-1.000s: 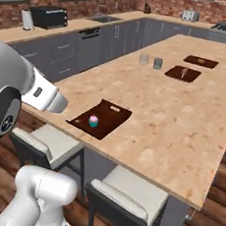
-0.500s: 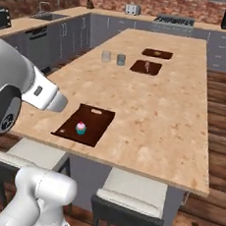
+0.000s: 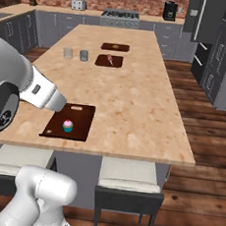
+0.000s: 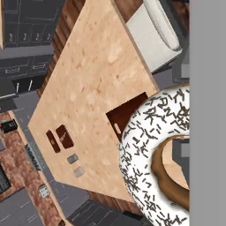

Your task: Take the donut and cupcake from the fridge and place them on the empty tray on the dining counter.

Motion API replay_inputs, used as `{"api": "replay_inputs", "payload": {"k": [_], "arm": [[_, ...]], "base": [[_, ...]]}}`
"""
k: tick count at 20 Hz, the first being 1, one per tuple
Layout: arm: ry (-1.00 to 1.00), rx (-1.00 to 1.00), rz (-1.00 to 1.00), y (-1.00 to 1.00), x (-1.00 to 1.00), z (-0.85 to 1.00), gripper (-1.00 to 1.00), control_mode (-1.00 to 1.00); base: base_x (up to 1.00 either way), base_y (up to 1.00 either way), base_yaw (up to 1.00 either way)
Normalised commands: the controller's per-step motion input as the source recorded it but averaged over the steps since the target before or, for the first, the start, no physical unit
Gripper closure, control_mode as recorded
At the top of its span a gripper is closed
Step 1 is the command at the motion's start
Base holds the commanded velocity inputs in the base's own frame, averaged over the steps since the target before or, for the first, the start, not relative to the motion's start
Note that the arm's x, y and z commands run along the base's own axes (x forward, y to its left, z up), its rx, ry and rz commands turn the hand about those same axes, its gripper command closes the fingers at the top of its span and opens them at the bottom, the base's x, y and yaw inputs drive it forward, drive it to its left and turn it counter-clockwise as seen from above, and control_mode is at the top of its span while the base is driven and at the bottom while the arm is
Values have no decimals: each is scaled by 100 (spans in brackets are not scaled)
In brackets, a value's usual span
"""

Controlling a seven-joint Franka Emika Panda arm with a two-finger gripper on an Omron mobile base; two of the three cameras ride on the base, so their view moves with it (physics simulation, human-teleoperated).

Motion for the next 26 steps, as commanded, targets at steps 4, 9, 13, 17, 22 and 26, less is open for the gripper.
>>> {"api": "replay_inputs", "payload": {"k": [4,9,13,17,22,26], "arm": [[27,-11,-19,100,100,-76,100,-100],[17,0,-3,62,92,-63,100,-100],[8,0,0,44,94,-59,100,-100],[6,0,0,22,98,-56,100,-100],[6,0,0,2,94,-48,100,-100],[2,2,0,1,85,-49,100,-100]], "base": [[0,0,0],[0,0,0],[0,0,0],[0,0,0],[0,0,0],[0,0,0]]}}
